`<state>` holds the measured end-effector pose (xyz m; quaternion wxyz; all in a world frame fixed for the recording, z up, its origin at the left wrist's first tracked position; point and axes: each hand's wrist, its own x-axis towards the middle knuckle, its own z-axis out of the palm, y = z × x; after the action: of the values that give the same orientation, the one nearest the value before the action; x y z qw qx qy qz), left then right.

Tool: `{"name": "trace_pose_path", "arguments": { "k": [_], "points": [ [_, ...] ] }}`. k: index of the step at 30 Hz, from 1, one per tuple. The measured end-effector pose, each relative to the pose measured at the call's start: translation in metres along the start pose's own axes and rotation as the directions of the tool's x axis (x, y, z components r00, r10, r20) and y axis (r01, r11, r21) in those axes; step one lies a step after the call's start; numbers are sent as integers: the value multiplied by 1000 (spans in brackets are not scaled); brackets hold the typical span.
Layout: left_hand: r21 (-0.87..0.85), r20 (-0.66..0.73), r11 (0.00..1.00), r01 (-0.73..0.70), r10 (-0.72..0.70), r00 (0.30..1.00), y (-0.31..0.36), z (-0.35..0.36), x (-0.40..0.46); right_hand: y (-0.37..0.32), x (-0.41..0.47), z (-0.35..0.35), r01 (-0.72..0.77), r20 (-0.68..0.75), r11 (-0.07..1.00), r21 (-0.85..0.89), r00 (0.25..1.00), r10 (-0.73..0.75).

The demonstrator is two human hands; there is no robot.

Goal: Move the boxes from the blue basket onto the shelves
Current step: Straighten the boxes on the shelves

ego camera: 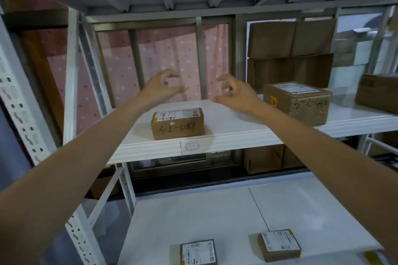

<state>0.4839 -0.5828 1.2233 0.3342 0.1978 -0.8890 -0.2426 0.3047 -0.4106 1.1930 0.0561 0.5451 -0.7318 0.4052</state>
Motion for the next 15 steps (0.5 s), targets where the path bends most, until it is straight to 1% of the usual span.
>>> {"name": "trace_pose_path", "arguments": {
  "k": [3,5,7,8,10,11,13,15],
  "points": [
    [-39,15,996,-76,77,997,47,27,22,15,-1,-59,-5,-146,996,-87,989,-7],
    [-73,53,991,-113,117,992,77,59,27,34,-11,-97,-32,-253,990,-140,967,-5],
    [-106,98,988,-110,120,988,104,97,28,61,-25,-131,-98,-354,989,-115,934,51],
    [-110,118,989,-99,112,987,115,117,28,77,-33,-146,-137,-388,989,-51,915,107],
    [-94,168,993,-73,88,982,129,157,28,110,-52,-170,-197,-407,971,134,883,236],
    [-81,195,995,-56,70,978,133,176,28,127,-61,-179,-217,-400,957,194,873,279],
    [-57,238,998,-8,22,971,136,210,28,161,-76,-191,-238,-361,943,234,879,311],
    [-70,254,996,50,-31,967,135,234,25,190,-85,-196,-236,-276,936,262,911,307]
  ]
}}
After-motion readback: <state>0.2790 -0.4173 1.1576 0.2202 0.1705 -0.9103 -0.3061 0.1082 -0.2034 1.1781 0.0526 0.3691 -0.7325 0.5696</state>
